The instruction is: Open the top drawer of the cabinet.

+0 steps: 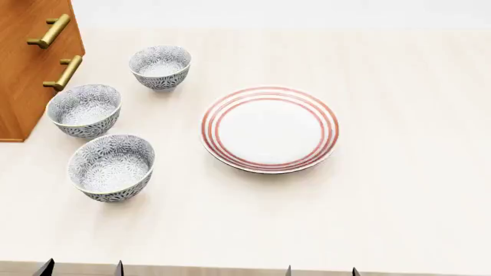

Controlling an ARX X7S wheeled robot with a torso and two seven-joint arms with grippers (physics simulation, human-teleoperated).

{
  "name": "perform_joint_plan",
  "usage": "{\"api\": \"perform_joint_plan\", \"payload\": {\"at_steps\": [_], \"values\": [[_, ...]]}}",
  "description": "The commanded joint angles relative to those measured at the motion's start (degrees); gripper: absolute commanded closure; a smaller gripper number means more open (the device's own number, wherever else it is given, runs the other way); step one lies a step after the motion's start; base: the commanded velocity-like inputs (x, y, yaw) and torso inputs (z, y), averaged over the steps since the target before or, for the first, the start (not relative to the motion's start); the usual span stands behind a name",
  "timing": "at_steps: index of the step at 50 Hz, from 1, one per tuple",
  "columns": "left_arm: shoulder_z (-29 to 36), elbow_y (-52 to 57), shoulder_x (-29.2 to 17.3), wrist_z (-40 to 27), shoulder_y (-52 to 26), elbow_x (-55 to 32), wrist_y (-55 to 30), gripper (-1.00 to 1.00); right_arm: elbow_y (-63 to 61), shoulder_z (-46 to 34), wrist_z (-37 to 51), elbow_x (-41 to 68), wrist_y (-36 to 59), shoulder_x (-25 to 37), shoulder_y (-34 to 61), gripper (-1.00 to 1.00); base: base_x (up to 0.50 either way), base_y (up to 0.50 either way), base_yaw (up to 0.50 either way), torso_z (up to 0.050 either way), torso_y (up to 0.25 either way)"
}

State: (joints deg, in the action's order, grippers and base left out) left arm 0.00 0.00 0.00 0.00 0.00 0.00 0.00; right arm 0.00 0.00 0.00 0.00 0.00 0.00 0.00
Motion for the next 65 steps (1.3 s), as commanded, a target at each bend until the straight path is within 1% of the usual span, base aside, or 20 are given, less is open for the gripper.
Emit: {"api": "perform_joint_plan", "payload": {"at_steps": [1,15,19,24,27,30,32,35,37,38,42,46,51,57,58,65], "values": [[0.9,0.0,-0.9,-1.1,0.0,-1.1,-0.1,-1.0,0.4,-1.8,1.3,-0.1,1.4,0.9,0.4,-1.0,0.0,0.0,0.0,0.0,0.0],[3.5,0.3,-3.1,-3.8,0.0,-3.1,0.4,-1.0,-0.3,-3.8,3.3,2.6,-0.7,3.1,-0.4,-1.0,0.0,0.0,0.0,0.0,0.0],[3.6,1.1,-3.4,-3.1,0.4,-5.2,0.8,-1.0,-0.4,-4.1,3.7,3.1,-1.1,3.5,-0.5,-1.0,0.0,0.0,0.0,0.0,0.0],[4.0,1.0,-3.8,-3.9,0.3,-5.3,1.0,-1.0,-1.0,-4.7,4.3,3.2,-2.0,3.9,-0.9,-1.0,0.0,0.0,0.0,0.0,0.0],[3.9,2.3,-4.1,-4.6,0.6,-5.1,2.9,-1.0,-2.8,-4.5,5.0,3.6,-1.8,4.1,-1.2,-1.0,0.0,0.0,0.0,0.0,0.0],[3.5,6.4,-4.6,-4.8,0.5,-6.6,0.6,-1.0,-8.8,-4.2,4.9,5.3,2.2,4.8,-1.6,-1.0,0.05,0.0,0.0,0.0,0.0],[3.1,10.1,-5.1,-5.1,0.3,-7.4,-0.4,-1.0,-12.2,-3.8,5.1,6.2,2.9,5.1,-1.7,-1.0,0.21,0.0,0.0,0.0,0.0],[2.7,17.0,-6.3,-5.3,-0.2,-9.1,-4.4,-1.0,-19.6,-3.0,6.2,6.9,5.6,5.9,-2.0,-1.0,0.38,0.0,0.0,0.0,0.0],[2.4,19.8,-6.8,-5.5,-0.5,-9.5,-5.3,-1.0,-22.4,-2.6,7.1,6.5,5.6,6.1,-2.2,-1.0,0.49,0.0,0.0,0.0,0.0],[2.1,22.3,-7.3,-6.0,-0.9,-9.9,-7.3,-1.0,-25.1,-2.4,7.6,6.5,6.8,6.4,-2.2,-1.0,0.5,0.0,0.0,0.0,0.0],[0.7,28.8,-8.4,-7.0,-1.8,-12.0,-11.4,-1.0,-32.5,-1.4,8.5,7.8,11.6,7.6,-1.9,-1.0,0.5,0.0,0.0,0.0,0.0],[-0.4,33.0,-9.4,-7.8,-2.4,-13.4,-14.1,-1.0,-36.6,-1.1,9.2,7.2,14.4,8.9,-1.1,-1.0,0.5,0.0,0.0,0.0,0.0],[-0.9,34.3,-9.8,-8.4,-3.0,-13.9,-14.6,-1.0,-37.1,-1.6,9.5,6.2,14.6,9.8,-0.4,-1.0,0.5,0.0,0.0,0.0,0.0],[-1.8,35.2,-10.2,-9.1,-3.9,-14.9,-15.7,-1.0,-37.1,-0.9,9.7,7.6,15.8,10.1,0.7,-1.0,0.5,0.0,0.0,0.0,0.0],[-1.8,35.1,-10.2,-9.1,-3.9,-15.0,-15.6,-1.0,-37.7,-1.0,10.2,7.3,18.0,10.3,0.9,-1.0,0.5,0.0,0.0,0.0,0.0],[-2.0,35.6,-10.7,-9.4,-3.9,-15.5,-15.8,-1.0,-37.8,-0.5,10.0,8.6,16.6,10.4,0.8,-1.0,0.5,0.0,0.0,0.0,0.0]]}}
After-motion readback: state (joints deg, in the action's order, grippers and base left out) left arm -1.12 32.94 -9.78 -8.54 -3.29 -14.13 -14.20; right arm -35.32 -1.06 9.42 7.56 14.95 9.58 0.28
